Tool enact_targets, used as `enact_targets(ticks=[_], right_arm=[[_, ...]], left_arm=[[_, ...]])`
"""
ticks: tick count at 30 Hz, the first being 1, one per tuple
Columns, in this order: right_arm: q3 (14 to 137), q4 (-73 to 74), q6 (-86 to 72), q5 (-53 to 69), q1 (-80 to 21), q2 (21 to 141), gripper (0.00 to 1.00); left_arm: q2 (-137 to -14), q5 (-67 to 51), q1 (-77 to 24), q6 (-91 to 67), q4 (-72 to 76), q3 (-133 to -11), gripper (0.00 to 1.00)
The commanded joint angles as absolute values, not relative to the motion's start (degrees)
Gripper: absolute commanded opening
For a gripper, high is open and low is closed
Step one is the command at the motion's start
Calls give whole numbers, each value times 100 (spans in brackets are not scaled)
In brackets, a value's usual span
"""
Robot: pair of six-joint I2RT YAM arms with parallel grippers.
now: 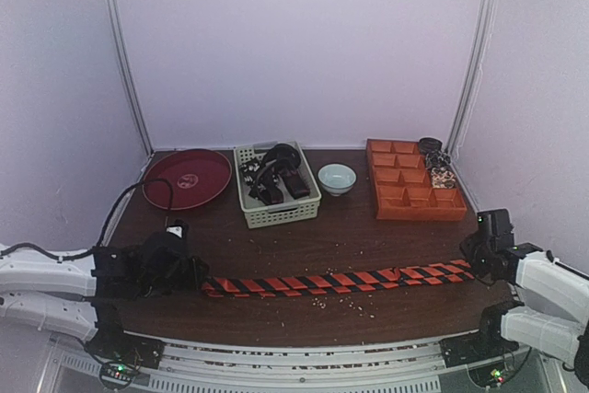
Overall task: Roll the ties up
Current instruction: Adjust the tie at the center of the board.
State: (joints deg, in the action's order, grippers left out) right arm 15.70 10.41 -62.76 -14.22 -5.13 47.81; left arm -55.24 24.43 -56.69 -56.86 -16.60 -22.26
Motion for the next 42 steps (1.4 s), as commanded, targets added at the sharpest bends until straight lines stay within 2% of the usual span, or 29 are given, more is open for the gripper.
enact_targets(ticks=[1, 3, 5, 13, 18, 21, 26, 31, 35, 42], right_arm=[[1346, 1173, -6193, -1756, -544, 4450, 38], [1236, 1128, -6354, -1671, -545, 4450, 38], [1147, 1102, -6499, -1701, -544, 4533, 38], [840, -256, -6513, -1367, -545, 5431, 39], [737, -1603, -6421, -1219, -542, 6172, 38], [992, -1962, -6340, -1236, -534, 6635, 37], [1880, -1540, -6061, -1050, -528, 7112, 37], [2433, -385, -5613, -695, -793, 6611, 41], [2588, 221, -5284, -845, -1308, 6189, 44], [2611, -123, -4646, -334, -2521, 6282, 45]], left_arm=[[-5147, 2318, -5643, -5339, -1474, -2373, 41], [-5113, 2447, -5638, -5267, -1532, -2410, 48], [-5161, 2496, -5529, -5150, -1576, -2429, 50], [-5436, 1546, -4651, -4528, -1722, -2582, 50], [-5519, 2051, -4603, -4534, -2486, -2923, 50], [-5455, 1845, -4594, -4492, -2337, -2973, 50], [-5465, 1600, -4581, -4580, -2224, -3003, 50], [-5419, 1142, -4583, -4839, -2005, -2526, 50], [-5377, 734, -4587, -4909, -1456, -2169, 48], [-5479, 437, -4588, -4938, -990, -1879, 44]])
